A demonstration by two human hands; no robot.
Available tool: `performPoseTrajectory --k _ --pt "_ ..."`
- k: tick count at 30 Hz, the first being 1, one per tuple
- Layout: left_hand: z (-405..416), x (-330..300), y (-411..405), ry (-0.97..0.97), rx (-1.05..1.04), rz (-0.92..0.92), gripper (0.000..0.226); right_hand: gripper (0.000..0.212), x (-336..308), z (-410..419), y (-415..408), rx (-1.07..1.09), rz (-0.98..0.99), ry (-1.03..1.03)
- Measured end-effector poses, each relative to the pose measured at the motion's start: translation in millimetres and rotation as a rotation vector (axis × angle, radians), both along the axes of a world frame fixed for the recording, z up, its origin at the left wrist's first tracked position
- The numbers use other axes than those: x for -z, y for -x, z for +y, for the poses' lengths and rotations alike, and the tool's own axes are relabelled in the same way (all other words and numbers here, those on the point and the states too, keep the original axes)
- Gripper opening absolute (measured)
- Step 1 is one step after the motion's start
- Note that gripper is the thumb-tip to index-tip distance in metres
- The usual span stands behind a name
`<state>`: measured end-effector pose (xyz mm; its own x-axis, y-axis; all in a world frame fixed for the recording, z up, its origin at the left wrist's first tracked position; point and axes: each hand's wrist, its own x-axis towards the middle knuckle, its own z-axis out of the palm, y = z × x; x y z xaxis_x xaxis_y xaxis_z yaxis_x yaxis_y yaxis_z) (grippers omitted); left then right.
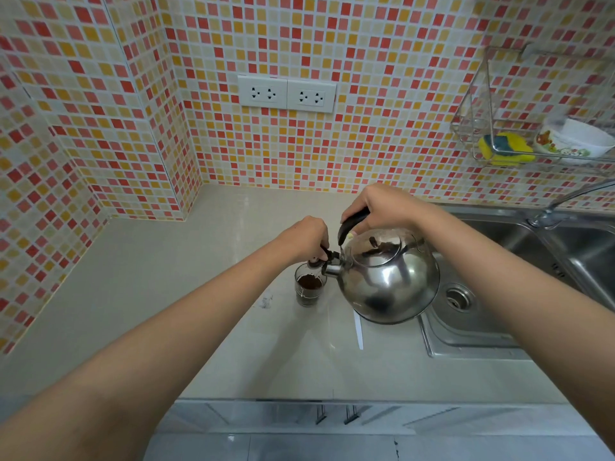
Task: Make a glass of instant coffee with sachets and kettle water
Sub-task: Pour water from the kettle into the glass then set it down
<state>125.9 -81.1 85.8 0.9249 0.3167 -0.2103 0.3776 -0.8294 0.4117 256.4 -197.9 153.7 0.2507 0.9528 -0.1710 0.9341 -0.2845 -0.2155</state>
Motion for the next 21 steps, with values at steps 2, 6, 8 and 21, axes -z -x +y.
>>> performPoseTrajectory --k 2,6,8,21 --pt "2 0 0 0.007 0.003 -0.014 0.033 0.030 -1 -5 -3 0.018 0.048 -0.012" --pt "6 0 -1 0.036 -0.011 -0.042 0.033 0.029 0 -13 -7 0.046 0.140 -0.059" --pt "7 0 -2 0.051 -0.020 -0.048 0.033 0.028 0 -16 -8 0.059 0.172 -0.076" --pt "36 -34 -32 0.259 -0.132 -0.246 0.035 0.010 -36 -19 -53 0.202 0.137 -0.155"
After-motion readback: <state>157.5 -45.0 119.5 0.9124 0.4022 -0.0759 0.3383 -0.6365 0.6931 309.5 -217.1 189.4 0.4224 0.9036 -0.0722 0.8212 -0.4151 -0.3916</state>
